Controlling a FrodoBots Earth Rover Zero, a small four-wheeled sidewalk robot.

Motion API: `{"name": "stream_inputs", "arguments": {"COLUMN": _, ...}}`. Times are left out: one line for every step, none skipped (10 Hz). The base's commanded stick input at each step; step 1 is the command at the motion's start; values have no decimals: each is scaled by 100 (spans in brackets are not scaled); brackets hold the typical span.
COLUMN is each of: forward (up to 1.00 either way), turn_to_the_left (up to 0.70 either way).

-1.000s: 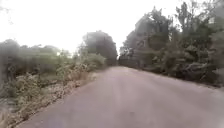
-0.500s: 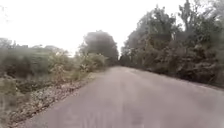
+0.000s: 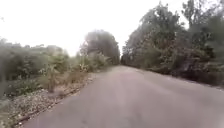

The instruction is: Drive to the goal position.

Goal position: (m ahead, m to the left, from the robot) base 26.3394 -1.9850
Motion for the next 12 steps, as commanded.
{"name": "stream_inputs", "arguments": {"forward": 85, "turn_to_the_left": -34}}
{"name": "stream_inputs", "arguments": {"forward": 85, "turn_to_the_left": -34}}
{"name": "stream_inputs", "arguments": {"forward": 85, "turn_to_the_left": -25}}
{"name": "stream_inputs", "arguments": {"forward": 85, "turn_to_the_left": -5}}
{"name": "stream_inputs", "arguments": {"forward": 85, "turn_to_the_left": 0}}
{"name": "stream_inputs", "arguments": {"forward": 85, "turn_to_the_left": 0}}
{"name": "stream_inputs", "arguments": {"forward": 85, "turn_to_the_left": 0}}
{"name": "stream_inputs", "arguments": {"forward": 85, "turn_to_the_left": 0}}
{"name": "stream_inputs", "arguments": {"forward": 85, "turn_to_the_left": 0}}
{"name": "stream_inputs", "arguments": {"forward": 85, "turn_to_the_left": 0}}
{"name": "stream_inputs", "arguments": {"forward": 85, "turn_to_the_left": 0}}
{"name": "stream_inputs", "arguments": {"forward": 85, "turn_to_the_left": 0}}
